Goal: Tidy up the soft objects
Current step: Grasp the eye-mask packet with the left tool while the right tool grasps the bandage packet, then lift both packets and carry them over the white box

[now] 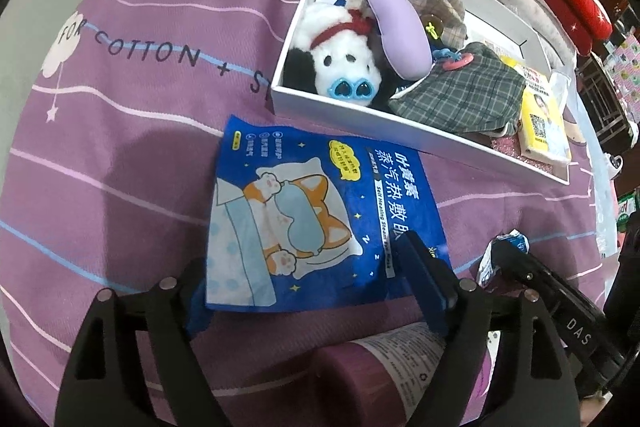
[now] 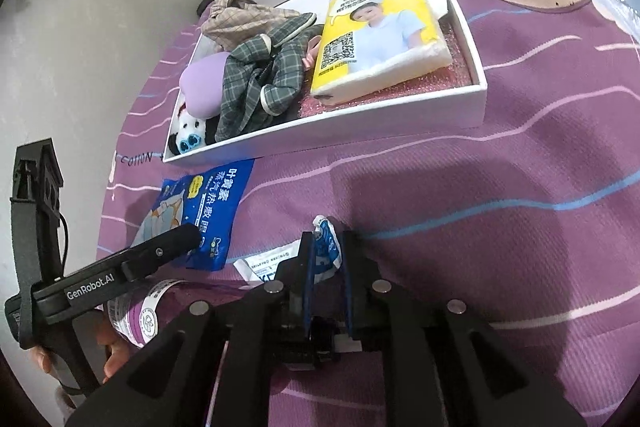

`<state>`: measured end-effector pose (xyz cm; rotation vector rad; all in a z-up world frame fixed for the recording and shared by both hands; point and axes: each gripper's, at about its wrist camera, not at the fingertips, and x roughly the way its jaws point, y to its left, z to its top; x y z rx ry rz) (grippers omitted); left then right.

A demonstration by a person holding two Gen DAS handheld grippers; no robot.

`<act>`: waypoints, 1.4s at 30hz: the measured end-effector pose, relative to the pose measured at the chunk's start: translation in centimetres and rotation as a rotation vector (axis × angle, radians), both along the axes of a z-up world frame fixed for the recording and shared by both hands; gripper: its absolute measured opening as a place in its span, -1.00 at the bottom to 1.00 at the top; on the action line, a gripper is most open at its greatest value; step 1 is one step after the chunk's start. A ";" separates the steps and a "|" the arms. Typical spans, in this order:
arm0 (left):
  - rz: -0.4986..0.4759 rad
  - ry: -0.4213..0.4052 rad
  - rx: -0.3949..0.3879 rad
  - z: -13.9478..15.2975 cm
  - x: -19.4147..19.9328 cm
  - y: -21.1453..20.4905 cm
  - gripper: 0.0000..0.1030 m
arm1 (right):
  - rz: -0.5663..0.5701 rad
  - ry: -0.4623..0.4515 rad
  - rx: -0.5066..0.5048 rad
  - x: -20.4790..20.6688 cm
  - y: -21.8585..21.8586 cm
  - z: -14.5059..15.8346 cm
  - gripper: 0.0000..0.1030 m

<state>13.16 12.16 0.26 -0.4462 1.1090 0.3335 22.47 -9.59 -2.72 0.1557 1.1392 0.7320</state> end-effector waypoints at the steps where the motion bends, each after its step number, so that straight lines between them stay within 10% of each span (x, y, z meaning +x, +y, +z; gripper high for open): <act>1: -0.002 0.001 0.003 0.1 -0.1 0.0 0.60 | -0.001 0.001 0.004 0.1 -0.1 0.0 -0.79; 9: -0.016 -0.012 0.022 0.0 0.3 -0.1 0.65 | -0.037 0.045 0.091 0.4 -0.7 -0.3 -0.71; 12: -0.012 -0.012 0.041 -0.1 0.3 -0.1 0.67 | -0.010 0.128 0.340 0.8 -1.6 -0.9 0.22; 19: -0.019 -0.009 0.043 -0.1 0.6 -0.3 0.68 | 0.038 0.044 0.162 -0.1 0.9 0.3 0.28; 26: -0.034 0.006 0.033 -0.3 0.7 -0.2 0.65 | -0.007 0.048 0.030 0.0 1.4 0.5 -0.30; 31: -0.054 0.012 0.040 0.8 0.4 -0.6 -0.06 | -0.050 0.034 -0.058 0.1 1.1 0.4 -0.90; 42: -0.013 -0.047 -0.027 1.6 -0.8 0.4 -0.85 | -0.065 0.003 -0.049 -0.2 0.8 0.4 -0.92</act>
